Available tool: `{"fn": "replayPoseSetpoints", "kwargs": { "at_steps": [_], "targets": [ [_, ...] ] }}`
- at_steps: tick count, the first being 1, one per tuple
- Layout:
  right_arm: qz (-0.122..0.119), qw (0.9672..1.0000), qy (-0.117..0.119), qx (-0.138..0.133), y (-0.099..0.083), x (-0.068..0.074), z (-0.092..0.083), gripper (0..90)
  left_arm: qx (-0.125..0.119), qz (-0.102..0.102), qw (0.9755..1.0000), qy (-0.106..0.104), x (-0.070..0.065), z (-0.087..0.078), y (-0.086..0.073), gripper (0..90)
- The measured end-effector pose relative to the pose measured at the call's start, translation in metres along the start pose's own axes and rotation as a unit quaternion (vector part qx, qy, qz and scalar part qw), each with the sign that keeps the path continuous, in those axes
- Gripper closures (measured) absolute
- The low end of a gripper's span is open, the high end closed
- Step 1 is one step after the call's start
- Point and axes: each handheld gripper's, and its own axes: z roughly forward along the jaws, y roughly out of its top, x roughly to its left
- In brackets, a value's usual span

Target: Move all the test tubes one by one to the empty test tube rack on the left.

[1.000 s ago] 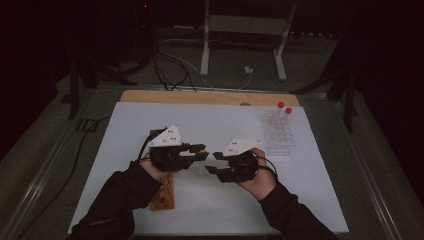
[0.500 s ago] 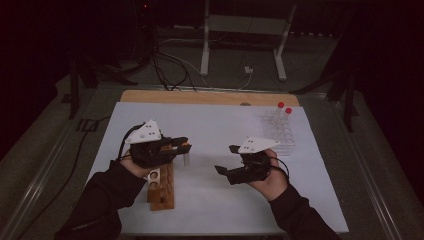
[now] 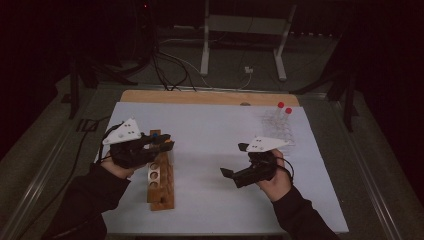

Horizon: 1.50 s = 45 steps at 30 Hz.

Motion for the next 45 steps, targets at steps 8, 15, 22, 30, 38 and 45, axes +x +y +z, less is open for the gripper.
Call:
{"fn": "replayPoseSetpoints", "kwargs": {
  "at_steps": [8, 15, 22, 30, 38, 45],
  "targets": [
    [0.002, 1.0, -0.003, 0.007, -0.003, -0.002, 0.0, 0.0, 0.001, -0.009, 0.9998, 0.02, 0.006, -0.016, -0.009, 71.8],
    [-0.001, 1.0, -0.001, 0.009, -0.004, -0.001, 0.001, 0.0, 0.004, -0.018, 0.9992, 0.034, 0.011, -0.025, -0.019, 71.8],
    [-0.002, 0.9999, -0.001, 0.013, -0.005, -0.001, 0.001, 0.0, 0.003, -0.03, 0.9987, 0.041, 0.015, -0.027, -0.034, 71.8],
    [-0.002, 0.9999, -0.001, 0.017, -0.007, -0.001, 0.002, 0.0, 0.012, -0.037, 0.9983, 0.043, 0.015, -0.018, -0.052, 71.8],
    [0.003, 0.9999, -0.001, 0.016, -0.008, -0.003, 0.002, 0.0, 0.026, -0.046, 0.9977, 0.042, 0.016, -0.011, -0.066, 71.7],
    [0.003, 0.9998, 0.001, 0.018, -0.009, -0.004, 0.002, 0.0, 0.037, -0.05, 0.9971, 0.043, 0.016, -0.005, -0.077, 71.8]
  ]
}}
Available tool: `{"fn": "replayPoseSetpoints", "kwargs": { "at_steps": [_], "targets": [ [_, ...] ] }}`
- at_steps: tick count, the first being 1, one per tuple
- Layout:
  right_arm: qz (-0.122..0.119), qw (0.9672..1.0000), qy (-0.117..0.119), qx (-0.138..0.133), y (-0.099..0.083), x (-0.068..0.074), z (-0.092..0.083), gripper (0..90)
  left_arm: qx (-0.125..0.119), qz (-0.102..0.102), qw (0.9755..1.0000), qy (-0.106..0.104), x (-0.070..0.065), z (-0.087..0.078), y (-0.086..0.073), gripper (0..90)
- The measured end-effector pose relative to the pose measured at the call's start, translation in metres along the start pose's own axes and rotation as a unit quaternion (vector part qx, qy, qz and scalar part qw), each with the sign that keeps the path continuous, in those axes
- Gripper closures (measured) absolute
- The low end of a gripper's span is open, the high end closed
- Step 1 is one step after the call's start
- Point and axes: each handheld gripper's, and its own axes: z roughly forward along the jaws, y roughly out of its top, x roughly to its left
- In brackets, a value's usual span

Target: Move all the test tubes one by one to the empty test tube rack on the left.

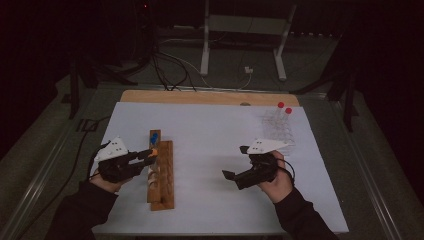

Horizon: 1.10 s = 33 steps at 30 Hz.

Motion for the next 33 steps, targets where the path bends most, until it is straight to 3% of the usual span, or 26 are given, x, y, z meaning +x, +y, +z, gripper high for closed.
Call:
{"fn": "replayPoseSetpoints", "kwargs": {
  "at_steps": [6, 15, 17, 25, 33],
  "targets": [
    [0.001, 1.0, 0.001, 0.001, -0.001, 0.0, 0.001, 0.0, 0.013, -0.001, 0.9999, -0.001, 0.001, 0.005, -0.007, 71.7],
    [0.002, 1.0, 0.005, 0.001, 0.0, 0.0, 0.0, 0.0, 0.015, 0.001, 0.9999, -0.004, 0.001, 0.005, -0.008, 71.2],
    [0.002, 1.0, 0.005, 0.001, 0.001, 0.0, -0.001, 0.0, 0.004, -0.001, 1.0, -0.008, 0.001, 0.003, -0.007, 70.1],
    [0.0, 1.0, 0.001, -0.008, 0.005, -0.003, -0.005, 0.0, -0.011, 0.016, 0.9997, -0.015, -0.012, -0.003, 0.003, 46.1],
    [0.002, 0.9994, -0.012, -0.032, 0.015, -0.016, -0.021, 0.0, -0.019, 0.007, 0.9996, -0.017, -0.015, -0.004, 0.006, 20.4]
  ]
}}
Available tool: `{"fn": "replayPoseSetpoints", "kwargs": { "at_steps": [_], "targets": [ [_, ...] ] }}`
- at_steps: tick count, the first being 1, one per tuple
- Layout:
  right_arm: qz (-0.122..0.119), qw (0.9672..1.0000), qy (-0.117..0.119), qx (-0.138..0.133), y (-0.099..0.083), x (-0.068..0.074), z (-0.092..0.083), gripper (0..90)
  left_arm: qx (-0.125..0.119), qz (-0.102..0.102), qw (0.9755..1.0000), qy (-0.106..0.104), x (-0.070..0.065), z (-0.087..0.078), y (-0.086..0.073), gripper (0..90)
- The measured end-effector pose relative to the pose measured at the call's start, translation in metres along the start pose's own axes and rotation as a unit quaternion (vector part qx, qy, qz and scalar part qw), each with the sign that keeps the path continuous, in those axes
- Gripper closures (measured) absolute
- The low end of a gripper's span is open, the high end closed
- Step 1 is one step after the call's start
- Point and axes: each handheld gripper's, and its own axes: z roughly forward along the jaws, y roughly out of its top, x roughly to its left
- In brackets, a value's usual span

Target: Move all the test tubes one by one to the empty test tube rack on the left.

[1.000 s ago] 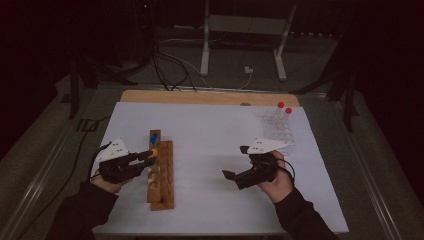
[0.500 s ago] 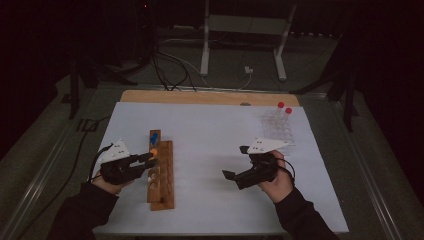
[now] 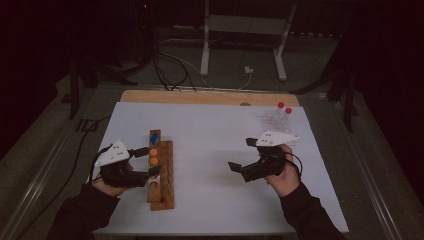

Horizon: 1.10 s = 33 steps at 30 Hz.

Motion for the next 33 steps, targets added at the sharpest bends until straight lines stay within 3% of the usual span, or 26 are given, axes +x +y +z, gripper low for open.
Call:
{"fn": "replayPoseSetpoints", "kwargs": {
  "at_steps": [6, 16, 23, 25, 33],
  "targets": [
    [0.005, 0.9992, -0.027, -0.03, 0.007, -0.023, -0.017, 0.0, 0.0, -0.006, 0.9999, -0.012, -0.002, -0.002, 0.001, 4.2],
    [0.033, 0.9929, -0.105, -0.045, 0.003, -0.073, -0.044, 0.0, -0.007, -0.001, 0.9999, -0.008, -0.002, -0.004, -0.001, 2.1],
    [0.073, 0.9819, -0.167, -0.05, -0.013, -0.11, -0.053, 0.0, -0.015, -0.006, 0.9999, -0.005, 0.001, -0.006, -0.003, 2.1],
    [0.078, 0.9807, -0.173, -0.046, -0.019, -0.119, -0.052, 0.0, -0.014, -0.007, 0.9999, -0.003, 0.002, -0.006, -0.003, 2.1],
    [0.104, 0.9703, -0.218, -0.016, -0.043, -0.156, -0.041, 12.7, -0.012, -0.011, 0.9999, -0.002, 0.003, -0.006, -0.005, 2.1]
  ]
}}
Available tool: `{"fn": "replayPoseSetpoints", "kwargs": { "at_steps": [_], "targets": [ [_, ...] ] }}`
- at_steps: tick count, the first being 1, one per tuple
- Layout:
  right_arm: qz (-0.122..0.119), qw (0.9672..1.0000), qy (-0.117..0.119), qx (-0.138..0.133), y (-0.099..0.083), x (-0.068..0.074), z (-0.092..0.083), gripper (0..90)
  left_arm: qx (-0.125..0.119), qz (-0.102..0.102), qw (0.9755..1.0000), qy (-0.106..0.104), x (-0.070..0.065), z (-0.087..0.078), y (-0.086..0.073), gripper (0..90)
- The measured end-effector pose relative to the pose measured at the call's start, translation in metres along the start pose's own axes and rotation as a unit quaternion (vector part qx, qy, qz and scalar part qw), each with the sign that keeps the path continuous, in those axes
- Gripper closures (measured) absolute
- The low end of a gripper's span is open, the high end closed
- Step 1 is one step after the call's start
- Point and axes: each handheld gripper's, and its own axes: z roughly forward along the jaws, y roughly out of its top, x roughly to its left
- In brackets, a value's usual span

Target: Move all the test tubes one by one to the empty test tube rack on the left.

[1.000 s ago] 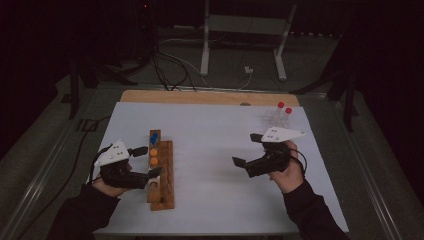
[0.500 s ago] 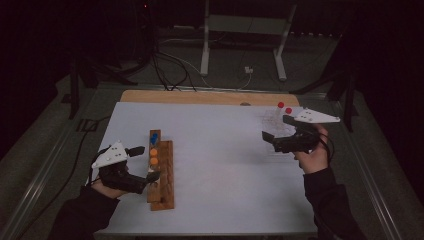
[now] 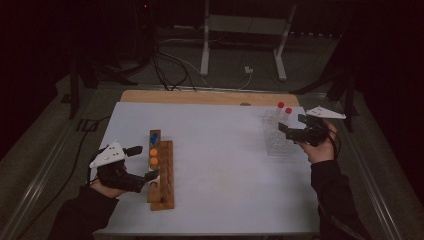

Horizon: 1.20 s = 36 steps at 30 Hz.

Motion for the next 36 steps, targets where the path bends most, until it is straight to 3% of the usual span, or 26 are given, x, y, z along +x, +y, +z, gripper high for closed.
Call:
{"fn": "replayPoseSetpoints", "kwargs": {
  "at_steps": [7, 12, 18, 30, 36],
  "targets": [
    [0.019, 0.9992, -0.03, 0.021, -0.007, -0.017, 0.02, 27.0, -0.001, -0.001, 1.0, 0.005, 0.001, -0.001, 0.0, 2.1],
    [0.029, 0.9983, -0.038, 0.034, -0.009, -0.028, 0.035, 42.1, -0.002, -0.002, 1.0, 0.005, 0.001, -0.002, 0.0, 2.1],
    [0.039, 0.9969, -0.05, 0.045, -0.012, -0.039, 0.052, 51.7, -0.002, -0.004, 1.0, 0.003, 0.002, -0.002, -0.001, 2.1],
    [0.045, 0.9965, -0.051, 0.048, -0.011, -0.045, 0.067, 71.0, 0.003, -0.008, 1.0, 0.0, 0.003, -0.001, -0.004, 2.1],
    [0.031, 0.9964, -0.056, 0.055, -0.008, -0.044, 0.067, 73.8, 0.002, -0.01, 1.0, -0.002, 0.004, -0.001, -0.003, 2.1]
  ]
}}
